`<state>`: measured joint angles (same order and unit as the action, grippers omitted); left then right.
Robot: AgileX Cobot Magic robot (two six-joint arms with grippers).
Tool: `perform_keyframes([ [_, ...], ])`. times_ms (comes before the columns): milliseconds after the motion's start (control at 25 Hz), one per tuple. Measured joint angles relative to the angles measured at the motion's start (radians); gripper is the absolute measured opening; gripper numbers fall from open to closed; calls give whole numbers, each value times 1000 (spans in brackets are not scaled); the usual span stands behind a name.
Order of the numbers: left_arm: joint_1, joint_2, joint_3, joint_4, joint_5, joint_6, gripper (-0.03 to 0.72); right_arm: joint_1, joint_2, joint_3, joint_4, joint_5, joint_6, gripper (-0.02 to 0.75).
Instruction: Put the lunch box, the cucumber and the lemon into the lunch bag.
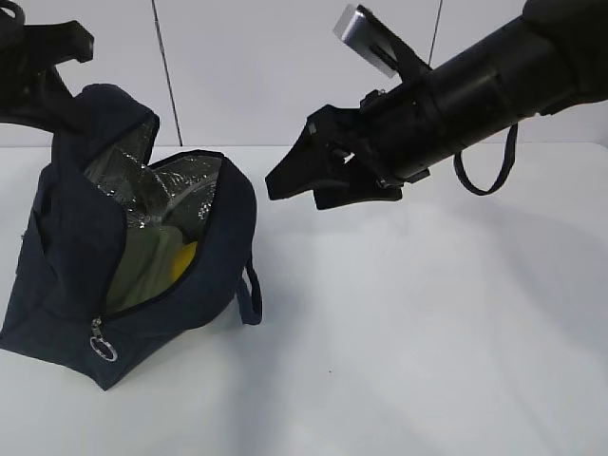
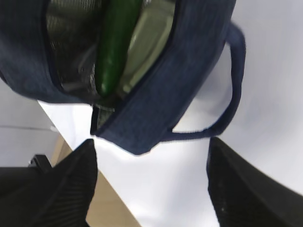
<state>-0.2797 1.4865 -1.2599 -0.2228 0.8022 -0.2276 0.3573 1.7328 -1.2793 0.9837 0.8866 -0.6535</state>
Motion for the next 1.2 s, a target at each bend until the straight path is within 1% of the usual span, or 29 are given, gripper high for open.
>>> perform_keyframes([
  [160, 0, 0, 0, 0, 0, 0, -5, -25, 44, 0, 121, -9, -112, 545],
  [440, 0, 0, 0, -7, 5, 2, -5, -30, 172, 3, 333, -1, -312, 542],
  [680, 0, 0, 0, -26, 9, 2, -5, -70, 266, 3, 503, 85, -469, 501],
  [960, 0, 0, 0, -48, 10, 2, -5, -85, 348, 3, 622, 130, -577, 488],
  [1040, 0, 0, 0, -48, 10, 2, -5, -85, 374, 3, 666, 148, -601, 468],
  [1200, 0, 0, 0, -48, 10, 2, -5, -85, 413, -2, 720, 155, -640, 391],
])
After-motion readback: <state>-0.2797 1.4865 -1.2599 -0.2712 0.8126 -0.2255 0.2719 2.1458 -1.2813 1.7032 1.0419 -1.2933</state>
